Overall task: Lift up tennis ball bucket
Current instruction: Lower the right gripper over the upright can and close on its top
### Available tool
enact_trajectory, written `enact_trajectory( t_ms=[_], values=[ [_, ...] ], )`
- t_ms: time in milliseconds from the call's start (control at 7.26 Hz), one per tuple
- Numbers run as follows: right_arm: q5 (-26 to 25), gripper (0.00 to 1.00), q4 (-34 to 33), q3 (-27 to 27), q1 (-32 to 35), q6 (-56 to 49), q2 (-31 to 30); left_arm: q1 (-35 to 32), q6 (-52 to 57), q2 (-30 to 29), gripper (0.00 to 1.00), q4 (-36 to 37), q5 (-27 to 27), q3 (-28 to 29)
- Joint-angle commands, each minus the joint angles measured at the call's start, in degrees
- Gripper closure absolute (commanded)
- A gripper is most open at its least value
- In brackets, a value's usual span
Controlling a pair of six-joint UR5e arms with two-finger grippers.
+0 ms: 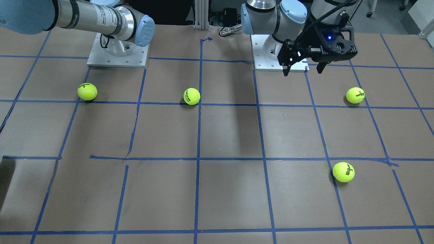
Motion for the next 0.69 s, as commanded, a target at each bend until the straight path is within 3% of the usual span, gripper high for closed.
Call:
enact_trajectory(
  t_ms=[0,275,551],
  values=[
    [-0.71,0.37,0.87,-0.08,0.08,2.64,-0.85,-0.02,0.0,0.0,0.0,0.0,0.0,0.0],
    [-0.2,0.37,5.59,-0.17,0.78,2.67,-6.36,-0.02,0.0,-0.09,0.0,0.0,0.09,0.0],
    [-0.19,0.41,10.33,1.32,9.17,-0.05,-13.65,-0.28,0.0,-0.09,0.0,0.0,0.09,-0.09]
  ],
)
